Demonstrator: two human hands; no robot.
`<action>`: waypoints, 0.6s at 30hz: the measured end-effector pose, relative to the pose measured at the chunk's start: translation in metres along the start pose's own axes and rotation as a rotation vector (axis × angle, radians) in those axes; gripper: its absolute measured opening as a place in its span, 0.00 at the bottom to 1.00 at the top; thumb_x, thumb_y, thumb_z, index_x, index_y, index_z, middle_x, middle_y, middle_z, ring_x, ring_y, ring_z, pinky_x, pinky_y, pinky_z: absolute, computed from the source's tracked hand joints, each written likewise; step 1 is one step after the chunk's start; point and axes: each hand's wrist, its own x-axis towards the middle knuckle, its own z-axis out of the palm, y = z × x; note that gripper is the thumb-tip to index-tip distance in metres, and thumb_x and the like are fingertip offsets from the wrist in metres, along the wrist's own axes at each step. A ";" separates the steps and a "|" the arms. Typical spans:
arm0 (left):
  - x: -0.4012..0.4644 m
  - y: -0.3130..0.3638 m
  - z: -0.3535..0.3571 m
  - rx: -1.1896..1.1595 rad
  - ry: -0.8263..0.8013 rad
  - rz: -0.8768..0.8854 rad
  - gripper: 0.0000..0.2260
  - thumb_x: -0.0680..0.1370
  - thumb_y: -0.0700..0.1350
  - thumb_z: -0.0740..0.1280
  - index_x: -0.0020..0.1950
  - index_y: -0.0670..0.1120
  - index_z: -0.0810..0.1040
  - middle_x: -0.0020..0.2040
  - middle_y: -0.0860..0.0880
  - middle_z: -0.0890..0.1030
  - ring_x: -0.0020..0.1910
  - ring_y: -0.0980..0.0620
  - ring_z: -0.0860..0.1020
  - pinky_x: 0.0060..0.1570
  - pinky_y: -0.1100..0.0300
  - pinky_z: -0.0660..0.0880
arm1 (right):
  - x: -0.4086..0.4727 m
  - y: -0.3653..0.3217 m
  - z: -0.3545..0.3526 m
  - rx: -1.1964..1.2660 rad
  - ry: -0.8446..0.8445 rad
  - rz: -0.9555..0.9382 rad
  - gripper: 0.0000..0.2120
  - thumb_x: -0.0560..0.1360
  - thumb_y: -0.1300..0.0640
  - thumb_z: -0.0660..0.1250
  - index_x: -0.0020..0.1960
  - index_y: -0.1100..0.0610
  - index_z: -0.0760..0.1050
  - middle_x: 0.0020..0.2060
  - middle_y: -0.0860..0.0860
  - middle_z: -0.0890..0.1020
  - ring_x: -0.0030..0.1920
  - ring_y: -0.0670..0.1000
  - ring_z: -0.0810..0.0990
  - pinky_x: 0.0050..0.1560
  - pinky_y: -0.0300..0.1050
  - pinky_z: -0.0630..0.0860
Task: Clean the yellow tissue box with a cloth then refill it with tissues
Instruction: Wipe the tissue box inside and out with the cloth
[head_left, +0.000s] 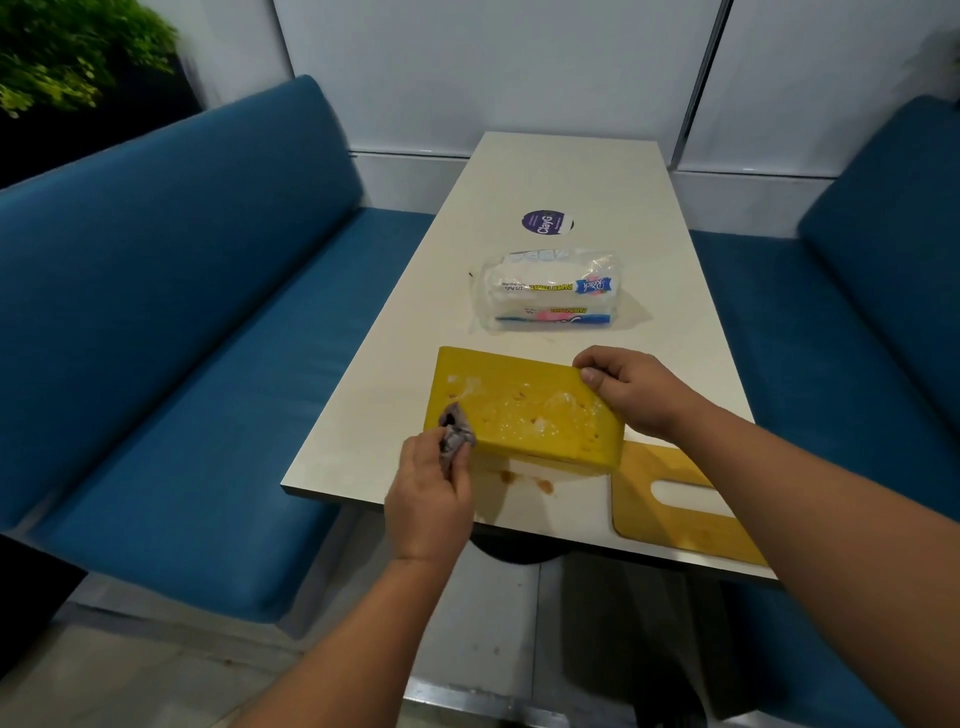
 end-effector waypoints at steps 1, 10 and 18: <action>0.000 0.001 0.001 0.006 0.024 -0.026 0.09 0.79 0.50 0.64 0.54 0.46 0.77 0.49 0.48 0.77 0.42 0.45 0.78 0.37 0.53 0.76 | 0.001 0.000 0.000 0.003 0.000 -0.003 0.07 0.81 0.56 0.59 0.56 0.48 0.75 0.53 0.50 0.77 0.55 0.52 0.75 0.54 0.48 0.73; -0.010 0.023 0.022 0.090 0.009 0.290 0.12 0.78 0.54 0.62 0.49 0.48 0.80 0.42 0.49 0.79 0.34 0.47 0.77 0.27 0.55 0.75 | 0.005 0.006 -0.004 -0.056 -0.001 -0.025 0.09 0.82 0.54 0.58 0.58 0.50 0.75 0.53 0.49 0.77 0.54 0.52 0.74 0.51 0.45 0.71; -0.029 0.066 0.046 0.071 -0.040 0.413 0.07 0.77 0.51 0.67 0.50 0.50 0.81 0.40 0.50 0.79 0.33 0.50 0.76 0.28 0.60 0.71 | 0.001 0.006 0.000 -0.106 0.065 -0.098 0.09 0.81 0.57 0.60 0.58 0.55 0.76 0.50 0.50 0.78 0.52 0.51 0.75 0.52 0.45 0.72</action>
